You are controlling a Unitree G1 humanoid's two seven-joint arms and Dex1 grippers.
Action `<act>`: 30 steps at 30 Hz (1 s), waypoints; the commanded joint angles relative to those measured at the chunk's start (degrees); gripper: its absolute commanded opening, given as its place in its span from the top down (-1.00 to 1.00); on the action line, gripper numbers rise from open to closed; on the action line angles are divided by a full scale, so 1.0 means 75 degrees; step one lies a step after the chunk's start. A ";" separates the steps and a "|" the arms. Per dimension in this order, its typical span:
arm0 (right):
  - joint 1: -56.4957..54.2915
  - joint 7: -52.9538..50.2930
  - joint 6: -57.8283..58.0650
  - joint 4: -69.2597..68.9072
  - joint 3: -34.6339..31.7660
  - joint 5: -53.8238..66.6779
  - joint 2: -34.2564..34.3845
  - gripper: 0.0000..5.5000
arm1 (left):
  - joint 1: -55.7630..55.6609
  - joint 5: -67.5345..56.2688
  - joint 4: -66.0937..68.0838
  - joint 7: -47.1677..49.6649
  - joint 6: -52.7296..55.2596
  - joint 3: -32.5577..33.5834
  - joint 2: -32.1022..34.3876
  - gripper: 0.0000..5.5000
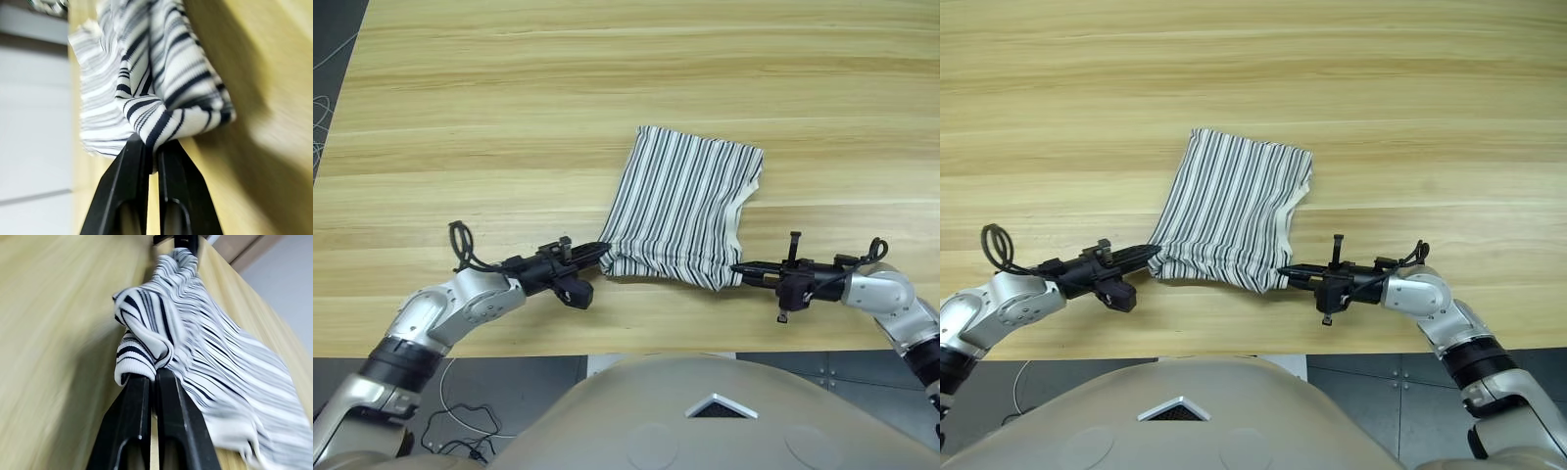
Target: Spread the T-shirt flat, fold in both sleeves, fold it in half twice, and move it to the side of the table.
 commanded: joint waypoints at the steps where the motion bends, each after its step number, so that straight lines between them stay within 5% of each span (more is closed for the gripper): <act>1: 0.0315 0.1503 0.2532 -0.1023 -0.0516 0.2471 -0.0796 0.96 | 0.1262 -0.2057 -0.0898 -0.1559 0.1117 0.0604 0.0845 0.96; 10: 0.1095 0.2932 0.5462 -0.2917 -0.1526 0.4105 -0.0997 0.96 | 0.2687 -0.5351 -0.4659 -0.3859 0.3537 0.0986 0.1408 0.96; 16: 0.1240 0.3169 0.5939 -0.3084 -0.2082 0.3880 -0.0625 0.96 | 0.3127 -0.6687 -0.4983 -0.4788 0.4203 0.1865 0.1713 0.96; 21: 0.0374 0.2923 0.5700 -0.2243 -0.2487 0.3074 -0.0018 0.96 | 0.1764 -0.7092 -0.3892 -0.4791 0.4596 0.2118 0.0903 0.96; 30: -0.2593 0.2069 0.4655 0.0837 -0.2075 0.0384 0.1723 0.96 | -0.0696 -0.6402 -0.1320 -0.4241 0.5492 0.1245 -0.1350 0.96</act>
